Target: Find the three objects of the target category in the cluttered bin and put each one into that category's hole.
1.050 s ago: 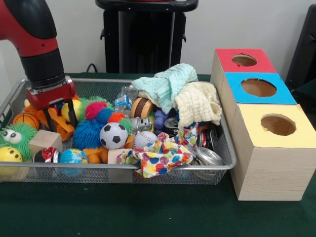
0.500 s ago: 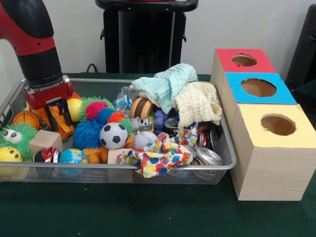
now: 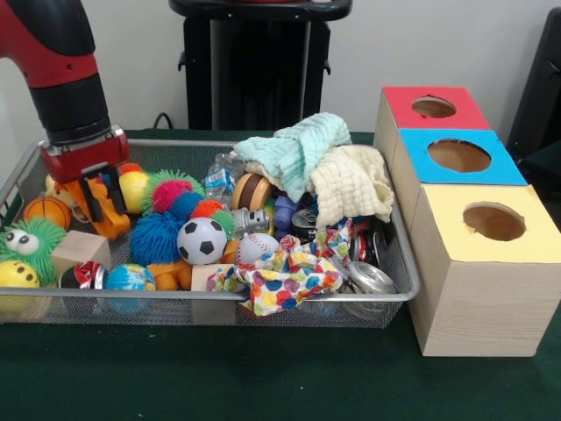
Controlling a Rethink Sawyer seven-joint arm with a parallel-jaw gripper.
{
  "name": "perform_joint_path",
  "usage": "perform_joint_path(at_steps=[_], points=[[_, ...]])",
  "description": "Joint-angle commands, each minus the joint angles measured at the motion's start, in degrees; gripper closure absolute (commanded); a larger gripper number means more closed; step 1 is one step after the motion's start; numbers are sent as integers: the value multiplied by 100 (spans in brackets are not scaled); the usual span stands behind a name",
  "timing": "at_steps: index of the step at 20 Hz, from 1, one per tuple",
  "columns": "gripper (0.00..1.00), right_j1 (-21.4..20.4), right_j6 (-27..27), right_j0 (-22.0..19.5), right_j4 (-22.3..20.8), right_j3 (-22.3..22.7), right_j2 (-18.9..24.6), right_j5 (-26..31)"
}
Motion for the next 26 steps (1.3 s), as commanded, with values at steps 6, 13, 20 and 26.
perform_joint_path(at_steps=[6,13,20,26], points=[[100,-1323,1091,431,463,1638,-186,-196],[100,-1912,1577,736,976,2277,-314,-504],[100,-1967,1840,1156,1161,2570,-757,-1121],[100,-1917,1454,1127,1355,2450,-927,-1050]])
